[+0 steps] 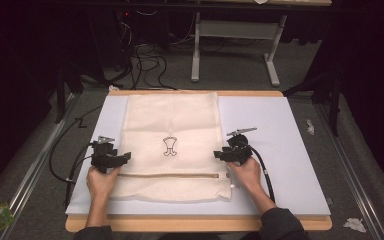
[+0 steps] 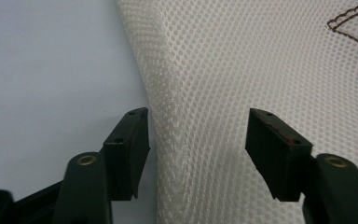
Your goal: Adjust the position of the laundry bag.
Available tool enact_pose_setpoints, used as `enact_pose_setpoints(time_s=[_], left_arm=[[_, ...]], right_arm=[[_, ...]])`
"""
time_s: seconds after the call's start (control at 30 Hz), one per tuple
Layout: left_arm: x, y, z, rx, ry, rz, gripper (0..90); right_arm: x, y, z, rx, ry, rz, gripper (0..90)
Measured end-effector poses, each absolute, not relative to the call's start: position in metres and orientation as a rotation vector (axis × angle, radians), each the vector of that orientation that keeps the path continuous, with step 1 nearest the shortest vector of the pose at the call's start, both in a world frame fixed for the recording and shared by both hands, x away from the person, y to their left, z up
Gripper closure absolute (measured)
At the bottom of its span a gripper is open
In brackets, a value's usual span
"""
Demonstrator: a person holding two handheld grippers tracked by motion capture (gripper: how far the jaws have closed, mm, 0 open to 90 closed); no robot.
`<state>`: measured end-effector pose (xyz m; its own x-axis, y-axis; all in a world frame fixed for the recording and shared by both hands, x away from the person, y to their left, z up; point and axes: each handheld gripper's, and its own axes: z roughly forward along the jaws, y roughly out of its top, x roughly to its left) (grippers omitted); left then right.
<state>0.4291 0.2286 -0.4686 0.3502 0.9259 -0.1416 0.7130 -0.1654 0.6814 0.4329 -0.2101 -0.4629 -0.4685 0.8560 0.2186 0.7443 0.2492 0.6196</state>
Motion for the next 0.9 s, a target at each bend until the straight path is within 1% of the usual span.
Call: enact_pose_setpoints(time_s=[0.03,0.07,0.1,0.13,0.17,0.2,0.23,0.27,0.3,0.33,0.37,0.4,0.47,0.53,0.9], left_arm=[[0.4295,0.2278,-0.4688,1.939,1.431,0.398,45.8],[0.4295,0.2278,-0.4688,1.939,1.431,0.398,47.5],[0.4303,0.2272,-0.4693,1.941,1.437,0.394,50.9],[0.4303,0.2272,-0.4693,1.941,1.437,0.394,53.1],[0.4304,0.2269,-0.4695,1.939,1.442,0.397,53.1],[0.4304,0.2269,-0.4695,1.937,1.444,0.400,57.2],[0.4306,0.2273,-0.4690,1.929,1.449,0.399,65.6],[0.4306,0.2273,-0.4690,1.929,1.449,0.399,68.9],[0.4311,0.2286,-0.4678,1.926,1.449,0.399,72.9],[0.4311,0.2286,-0.4678,1.926,1.449,0.399,76.5],[0.4311,0.2292,-0.4672,1.922,1.452,0.402,80.6],[0.4311,0.2296,-0.4668,1.916,1.452,0.400,80.6],[0.4307,0.2299,-0.4660,1.916,1.443,0.397,83.1],[0.4302,0.2297,-0.4652,1.915,1.435,0.408,84.8],[0.4294,0.2259,-0.4603,1.907,1.399,0.419,86.0]], right_arm=[[0.4341,-0.2105,-0.4635,1.525,2.354,1.025,56.5],[0.4341,-0.2105,-0.4635,1.525,2.354,1.025,56.5],[0.4348,-0.2106,-0.4635,1.526,2.360,1.016,60.3],[0.4348,-0.2106,-0.4635,1.526,2.360,1.016,60.3],[0.4349,-0.2109,-0.4635,1.524,2.362,1.016,62.1],[0.4350,-0.2109,-0.4636,1.524,2.364,1.018,65.1],[0.4354,-0.2111,-0.4639,1.521,2.371,1.015,70.8],[0.4354,-0.2111,-0.4639,1.521,2.371,1.015,70.8],[0.4354,-0.2113,-0.4638,1.511,2.378,1.011,76.5],[0.4354,-0.2113,-0.4638,1.511,2.378,1.011,76.5],[0.4355,-0.2114,-0.4633,1.496,2.385,1.011,82.5],[0.4355,-0.2114,-0.4633,1.496,2.385,1.011,82.5],[0.4352,-0.2109,-0.4628,1.476,2.395,1.010,86.4],[0.4345,-0.2098,-0.4622,1.452,2.397,1.002,87.6],[0.4308,-0.2124,-0.4567,1.412,2.382,1.020,88.7]])
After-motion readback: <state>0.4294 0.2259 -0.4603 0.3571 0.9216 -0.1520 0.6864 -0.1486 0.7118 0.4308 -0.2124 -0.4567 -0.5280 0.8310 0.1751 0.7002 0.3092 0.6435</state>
